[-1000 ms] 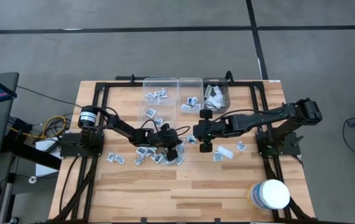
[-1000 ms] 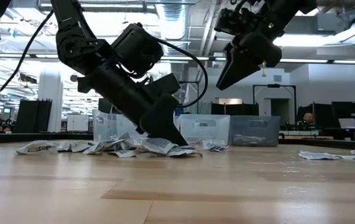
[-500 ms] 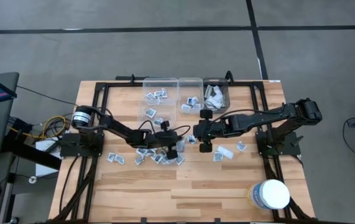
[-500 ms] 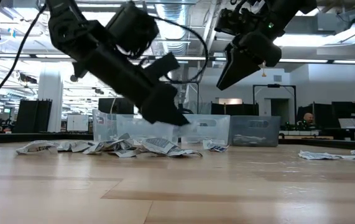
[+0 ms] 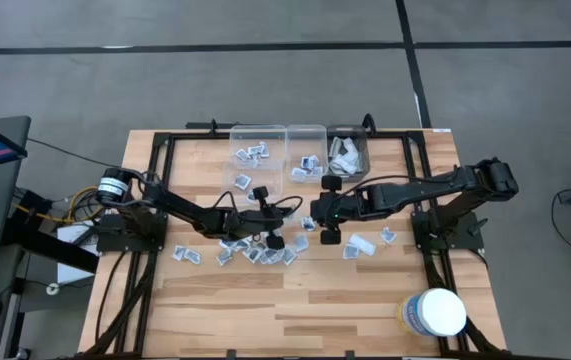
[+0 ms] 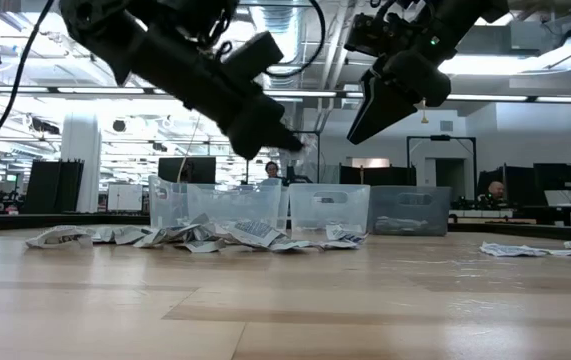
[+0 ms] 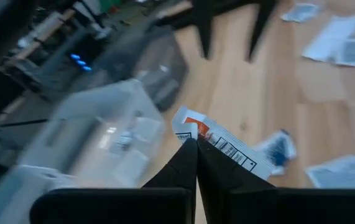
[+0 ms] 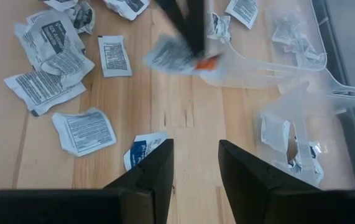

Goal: Pick & Place First Aid Supplies
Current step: Put the ointment pack into the top left transparent bin

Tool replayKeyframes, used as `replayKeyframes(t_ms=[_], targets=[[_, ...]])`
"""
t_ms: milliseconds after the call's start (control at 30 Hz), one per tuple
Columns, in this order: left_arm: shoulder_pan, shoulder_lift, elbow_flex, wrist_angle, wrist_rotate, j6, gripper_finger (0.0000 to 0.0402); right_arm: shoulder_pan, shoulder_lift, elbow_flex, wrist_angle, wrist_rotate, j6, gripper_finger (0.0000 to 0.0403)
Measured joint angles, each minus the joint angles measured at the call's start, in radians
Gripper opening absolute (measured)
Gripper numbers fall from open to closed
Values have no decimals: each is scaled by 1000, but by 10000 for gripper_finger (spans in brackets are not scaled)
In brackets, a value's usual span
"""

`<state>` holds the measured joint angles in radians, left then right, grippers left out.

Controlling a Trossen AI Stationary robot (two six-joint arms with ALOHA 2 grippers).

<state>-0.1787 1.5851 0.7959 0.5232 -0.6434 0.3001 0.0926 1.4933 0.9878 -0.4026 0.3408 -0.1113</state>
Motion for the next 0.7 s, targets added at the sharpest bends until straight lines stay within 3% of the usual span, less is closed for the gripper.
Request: replayKeyframes(t_ms=[333,700], targets=[[60,-154,0,1,-183,10,8,-52,0,0,10,0,31,120],[284,-285,-56,0,-190,10,8,-150,0,0,127,0,34,120]])
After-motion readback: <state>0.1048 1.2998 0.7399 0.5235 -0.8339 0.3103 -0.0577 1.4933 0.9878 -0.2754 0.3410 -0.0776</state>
